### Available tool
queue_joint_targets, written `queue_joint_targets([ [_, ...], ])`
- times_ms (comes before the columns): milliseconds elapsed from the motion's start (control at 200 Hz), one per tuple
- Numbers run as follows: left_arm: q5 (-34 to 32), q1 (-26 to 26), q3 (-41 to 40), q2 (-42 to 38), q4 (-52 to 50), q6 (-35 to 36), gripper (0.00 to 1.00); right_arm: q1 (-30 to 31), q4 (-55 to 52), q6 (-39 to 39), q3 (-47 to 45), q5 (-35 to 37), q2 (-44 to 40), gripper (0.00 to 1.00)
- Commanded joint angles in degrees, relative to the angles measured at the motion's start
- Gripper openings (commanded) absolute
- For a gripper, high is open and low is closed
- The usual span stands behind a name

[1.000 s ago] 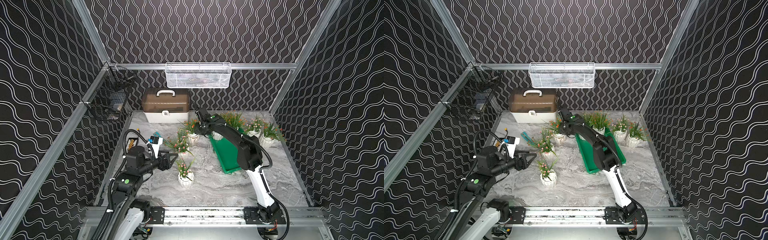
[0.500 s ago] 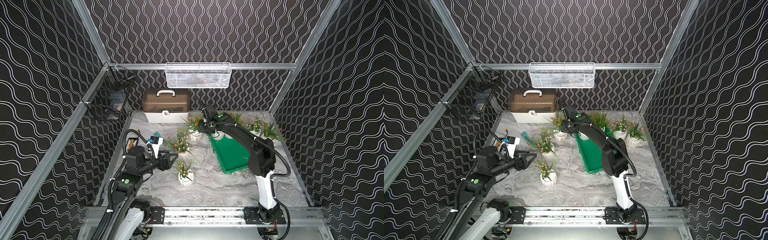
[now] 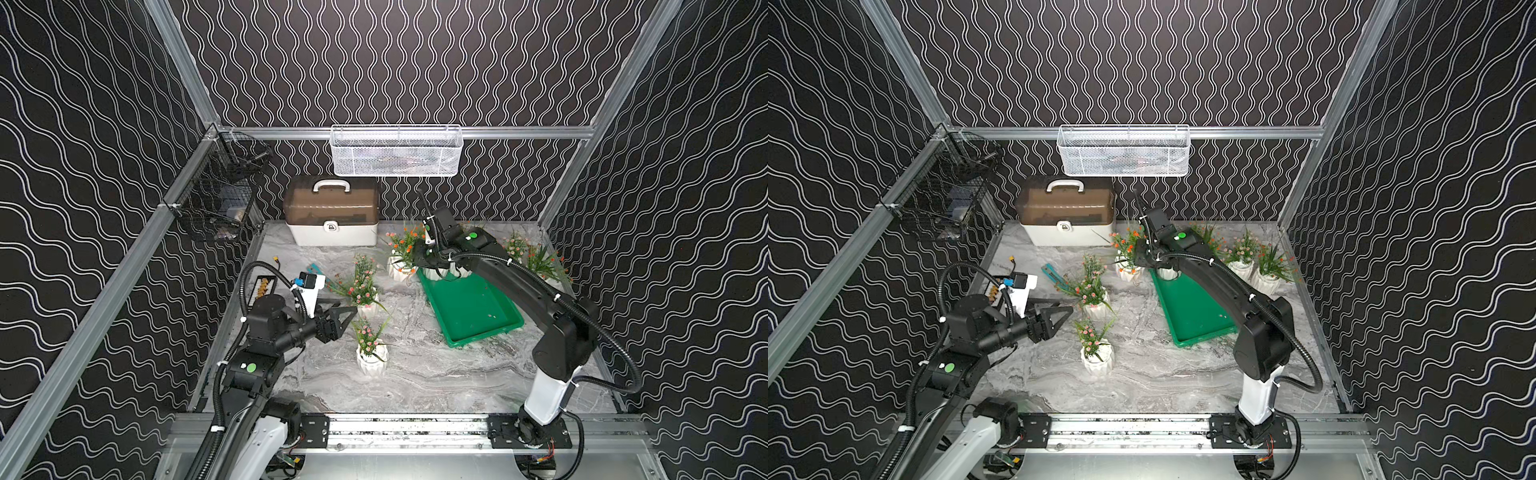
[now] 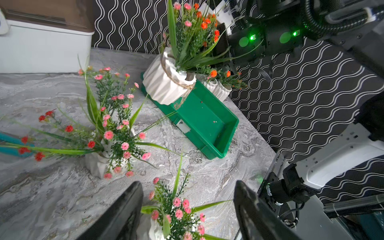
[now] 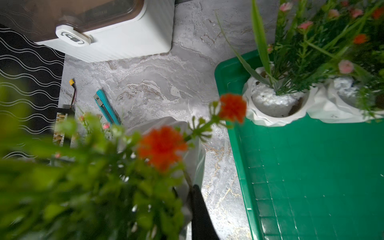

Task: Put the potted gypsophila into the storage box
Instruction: Place the baby's breath potted plant at the storage box.

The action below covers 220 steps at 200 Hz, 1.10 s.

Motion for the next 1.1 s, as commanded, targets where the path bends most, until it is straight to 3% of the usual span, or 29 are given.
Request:
queue_joint_targets([
  [0, 3.9, 0.2, -0.7, 0.0, 5.2, -1.4, 0.73, 0.0, 1.4, -0.8, -2.3, 1.4, -3.3, 0.04],
  [300, 8.0, -1.6, -2.1, -0.5, 9.7, -3.8, 0.72, -2.2, 1.8, 0.3, -13.5, 3.7, -13.6, 0.04],
  [701, -0.6, -12.9, -0.1, 1.1, 1.8, 0.8, 0.7, -8.0, -0.7, 0.5, -22.7, 4.8, -22.7, 0.04],
  [851, -7.0, -17.7, 1.1, 1.3, -2.6, 3.4, 0.69, -10.9, -1.6, 0.0, -24.3, 4.6, -23.4, 0.04],
  [1096, -10.0, -19.5, 1.4, 1.0, -4.0, 4.4, 0.7, -14.9, -1.1, -0.9, -25.6, 3.5, -21.5, 0.04],
])
